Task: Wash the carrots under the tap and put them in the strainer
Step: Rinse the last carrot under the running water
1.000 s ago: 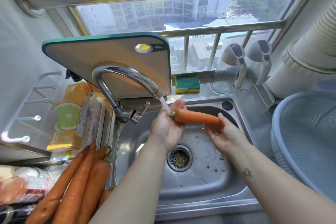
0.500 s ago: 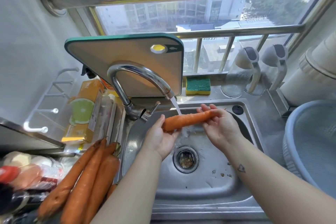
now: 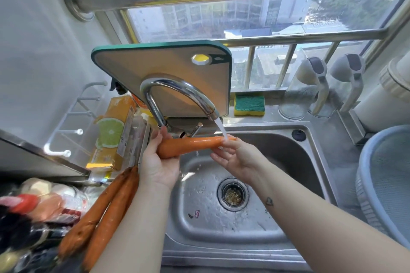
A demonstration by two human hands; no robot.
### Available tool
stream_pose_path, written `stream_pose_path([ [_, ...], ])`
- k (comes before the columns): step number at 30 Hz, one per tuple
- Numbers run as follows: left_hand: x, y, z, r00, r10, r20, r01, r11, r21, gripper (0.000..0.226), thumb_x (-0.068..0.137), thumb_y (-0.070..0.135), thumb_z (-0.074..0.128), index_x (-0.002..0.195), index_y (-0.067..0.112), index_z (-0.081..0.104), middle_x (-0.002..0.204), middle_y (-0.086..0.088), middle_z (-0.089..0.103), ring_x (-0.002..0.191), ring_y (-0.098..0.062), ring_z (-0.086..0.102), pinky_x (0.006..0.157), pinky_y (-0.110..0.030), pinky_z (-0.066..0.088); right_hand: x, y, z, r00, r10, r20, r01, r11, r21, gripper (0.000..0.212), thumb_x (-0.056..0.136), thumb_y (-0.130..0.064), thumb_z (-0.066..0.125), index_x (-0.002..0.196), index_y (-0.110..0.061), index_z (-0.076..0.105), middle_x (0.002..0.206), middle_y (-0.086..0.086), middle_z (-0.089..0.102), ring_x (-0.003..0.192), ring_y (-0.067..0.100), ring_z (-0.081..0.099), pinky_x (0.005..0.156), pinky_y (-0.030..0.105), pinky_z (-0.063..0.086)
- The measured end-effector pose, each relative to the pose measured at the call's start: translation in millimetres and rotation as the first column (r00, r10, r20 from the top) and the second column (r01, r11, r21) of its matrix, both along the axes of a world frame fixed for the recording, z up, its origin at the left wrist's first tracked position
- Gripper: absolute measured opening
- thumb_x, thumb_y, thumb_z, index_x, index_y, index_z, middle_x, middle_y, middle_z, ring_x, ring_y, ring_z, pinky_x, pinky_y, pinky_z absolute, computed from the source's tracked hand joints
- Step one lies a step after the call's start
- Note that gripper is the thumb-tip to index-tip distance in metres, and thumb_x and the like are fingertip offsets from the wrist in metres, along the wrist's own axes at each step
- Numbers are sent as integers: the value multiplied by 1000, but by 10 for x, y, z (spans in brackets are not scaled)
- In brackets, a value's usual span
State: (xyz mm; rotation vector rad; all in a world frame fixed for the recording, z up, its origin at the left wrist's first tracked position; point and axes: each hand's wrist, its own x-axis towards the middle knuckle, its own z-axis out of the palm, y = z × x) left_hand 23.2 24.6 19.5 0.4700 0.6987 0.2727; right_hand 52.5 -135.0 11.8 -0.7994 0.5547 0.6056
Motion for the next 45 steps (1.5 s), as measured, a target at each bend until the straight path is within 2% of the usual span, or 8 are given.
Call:
stream_pose_path([
  [7, 32, -241, -49, 929, -314, -195, 323, 946, 20, 15, 94, 28, 53, 102, 16, 55, 100, -8, 57, 92, -23, 55, 88, -43, 45, 27, -270, 82, 977, -211, 40, 211, 977, -10, 12, 93, 1, 50, 99, -9, 54, 101, 15, 64, 95, 29, 63, 96, 45, 48],
  [14, 89, -652, -19, 837, -510, -198, 513, 857, -41, 22, 98, 24, 48, 94, 4, 54, 96, -14, 52, 84, -22, 52, 76, -36, 50, 112, -688, 255, 899, -359, 252, 384, 922, -57, 13, 94, -3, 50, 97, -13, 57, 96, 7, 67, 86, 22, 65, 75, 39, 56],
  [20, -27, -700, -25, 765, -610, -207, 632, 773, 60, 19, 100, 22, 43, 103, 8, 56, 99, -15, 57, 88, -24, 57, 77, -37, 52, -14, -660, 270, 897, -122, 425, 255, 928, -271, 27, 88, -7, 63, 111, -15, 54, 106, 10, 63, 96, 22, 66, 76, 32, 55],
  [25, -260, -540, -119, 533, -671, -516, 846, 413, 336, 21, 99, 19, 47, 117, 17, 57, 117, -8, 62, 97, -18, 58, 79, -33, 47, -155, -553, 111, 904, 138, 404, 154, 777, -610, 21, 84, -6, 67, 98, -18, 58, 102, 9, 65, 98, 25, 65, 87, 42, 55],
  [31, -111, -292, -90, 569, -411, -712, 762, -63, 645, 32, 98, 19, 46, 129, 21, 53, 128, 4, 55, 110, -10, 50, 90, -22, 36, -223, -518, 31, 802, 410, 435, 194, 511, -838, 17, 82, -13, 71, 98, -15, 65, 87, -7, 67, 81, 7, 63, 80, 29, 51],
  [38, -225, -328, -227, 560, -380, -736, 762, -113, 638, 6, 91, 20, 58, 87, 22, 62, 81, 4, 69, 80, -13, 65, 84, -35, 54, -303, -544, 35, 708, 544, 450, 259, 393, -882, 17, 82, -17, 72, 89, -28, 61, 84, -14, 66, 77, -4, 62, 72, 19, 49],
  [42, -449, -392, -259, 390, -500, -773, 779, -268, 566, 54, 89, 15, 58, 139, 28, 42, 134, 3, 51, 103, -15, 61, 81, -27, 51, -432, -473, -3, 680, 581, 448, 254, 387, -887, 14, 82, -12, 70, 86, -23, 62, 76, -13, 67, 75, -9, 62, 67, 10, 46],
  [45, -577, -413, -168, 333, -566, -754, 740, -338, 581, 75, 86, 27, 64, 148, 34, 24, 151, 4, 30, 128, -17, 44, 98, -30, 42, -508, -357, 6, 657, 627, 419, 156, 430, -889, 11, 81, -9, 70, 87, -16, 65, 75, -8, 69, 74, 1, 66, 65, 8, 47],
])
